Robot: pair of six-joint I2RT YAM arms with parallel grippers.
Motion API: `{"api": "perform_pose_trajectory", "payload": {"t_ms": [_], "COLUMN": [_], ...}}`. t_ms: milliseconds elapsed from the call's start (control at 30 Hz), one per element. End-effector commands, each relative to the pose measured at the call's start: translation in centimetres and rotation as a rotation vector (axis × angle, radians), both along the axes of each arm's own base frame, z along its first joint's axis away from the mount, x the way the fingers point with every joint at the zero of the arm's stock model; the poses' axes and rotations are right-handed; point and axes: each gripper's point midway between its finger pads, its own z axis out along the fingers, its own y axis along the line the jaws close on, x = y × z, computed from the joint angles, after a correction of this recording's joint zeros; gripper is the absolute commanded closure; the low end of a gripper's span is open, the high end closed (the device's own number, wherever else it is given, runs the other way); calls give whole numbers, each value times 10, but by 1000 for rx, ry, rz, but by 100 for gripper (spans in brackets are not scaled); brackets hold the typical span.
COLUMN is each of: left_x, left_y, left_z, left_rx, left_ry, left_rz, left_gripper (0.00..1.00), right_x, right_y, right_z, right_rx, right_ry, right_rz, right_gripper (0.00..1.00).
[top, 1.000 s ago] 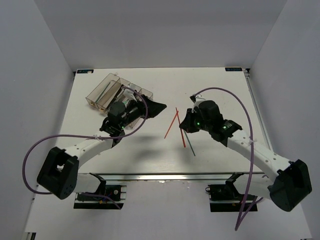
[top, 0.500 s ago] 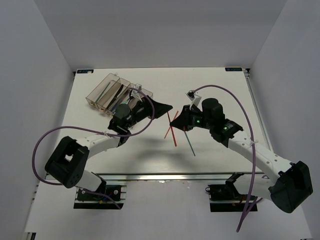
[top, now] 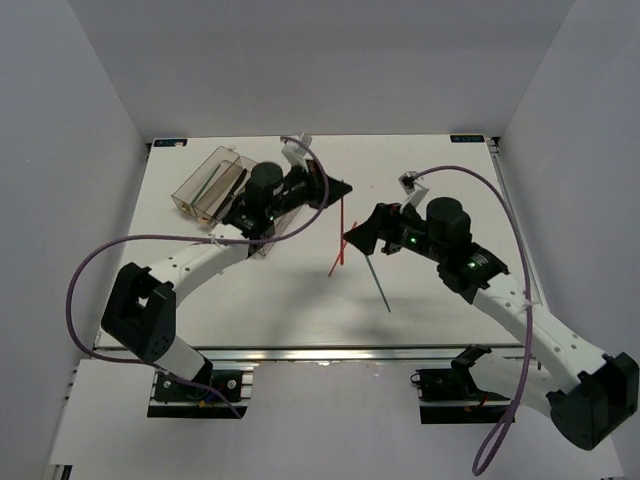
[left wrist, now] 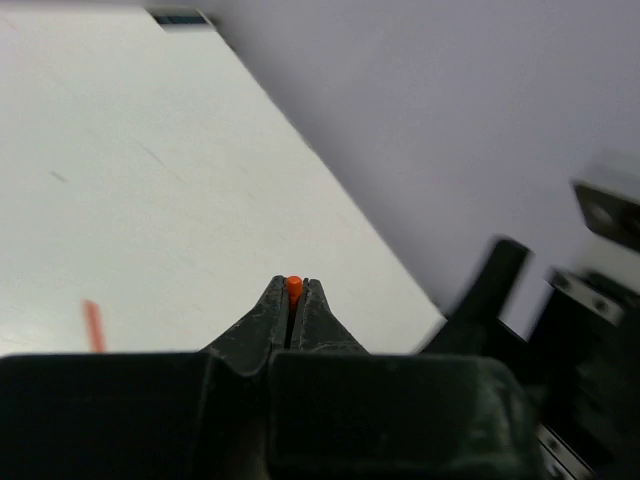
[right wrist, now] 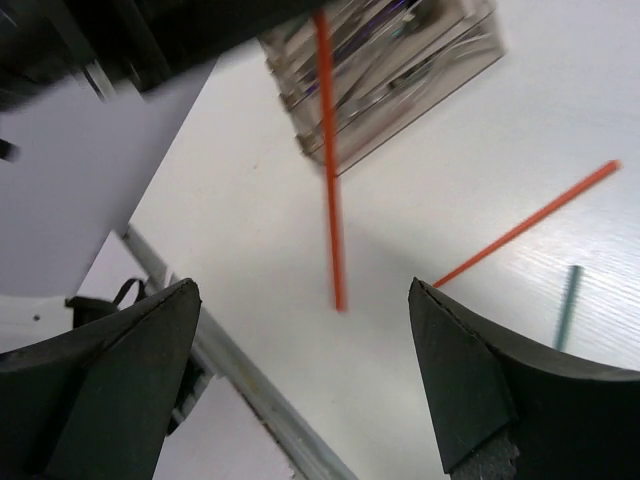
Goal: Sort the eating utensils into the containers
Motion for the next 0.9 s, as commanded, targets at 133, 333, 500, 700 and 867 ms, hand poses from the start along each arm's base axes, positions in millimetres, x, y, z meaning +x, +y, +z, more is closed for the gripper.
{"api": "perform_pose_trajectory", "payload": {"t_ms": [133,333,500,700,867], "left_x": [78,137,175,213,240], "left_y": [98,189,262,318,332], "left_z": [38,35,23,2,-18], "left_rx": [668,1096,1237,1295,1270], "left_ry": [-305,-453,-371,-417,-451], "left_rz": [425,549,643,727,752], "left_gripper": [100,100,100,100,100], "right_x": [14,8,2,-6,-7], "right_y": [-75,-92,-87,-74,-67], "right_z": [-23,-33,-43,-51,-59], "right_rx": [-160,-238,-255,-217,-216], "right_ry": [-33,-35,-35,-26,-13], "right_rz": [-257,-262,-204,-117,-77], "right_gripper": [11,11,11,11,11]}}
